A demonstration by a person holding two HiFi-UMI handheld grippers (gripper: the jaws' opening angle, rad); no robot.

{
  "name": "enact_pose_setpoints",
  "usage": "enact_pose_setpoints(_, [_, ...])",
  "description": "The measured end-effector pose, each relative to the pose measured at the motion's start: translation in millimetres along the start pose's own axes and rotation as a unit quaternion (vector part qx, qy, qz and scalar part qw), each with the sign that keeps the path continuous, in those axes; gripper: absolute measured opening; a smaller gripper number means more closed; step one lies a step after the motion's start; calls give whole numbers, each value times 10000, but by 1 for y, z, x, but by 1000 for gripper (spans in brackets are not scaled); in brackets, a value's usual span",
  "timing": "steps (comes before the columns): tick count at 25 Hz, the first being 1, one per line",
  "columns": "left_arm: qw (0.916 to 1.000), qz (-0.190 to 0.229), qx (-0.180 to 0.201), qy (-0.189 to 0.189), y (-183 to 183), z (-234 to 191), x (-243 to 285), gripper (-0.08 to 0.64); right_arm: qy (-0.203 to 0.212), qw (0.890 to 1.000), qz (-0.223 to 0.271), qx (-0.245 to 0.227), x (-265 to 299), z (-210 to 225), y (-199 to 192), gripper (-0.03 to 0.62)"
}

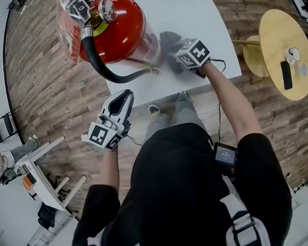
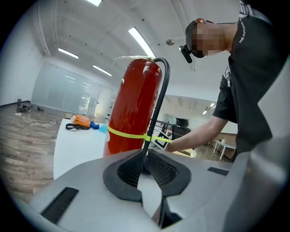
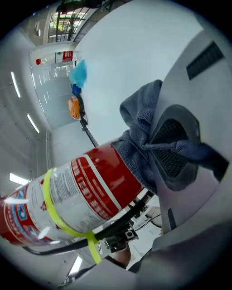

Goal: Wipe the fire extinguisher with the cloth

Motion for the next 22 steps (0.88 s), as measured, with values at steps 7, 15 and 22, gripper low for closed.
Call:
enact_pose_setpoints(7, [9991,146,-25,-390,-12,-5,-25,48,-128,9971,519,540,-1,-80,-37,38])
enact_pose_setpoints(15, [9987,356,11,-367,-24,-10,-84,48,-1280,9644,1523,1741,12,-142,-51,38])
enact_pose_setpoints(22, [9986,515,-76,-47,-34,-32,-144,48,-1985,8711,2269,3878,46,-186,-42,39])
Point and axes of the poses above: the fingertips, and each gripper's own axes: x forward along the fingers, z to its right, y out of its top, the point moved 10 cm from there along -x, backward along the fingers, and after that the axes turned 5 degrees about -y, right-handed, at the moved point
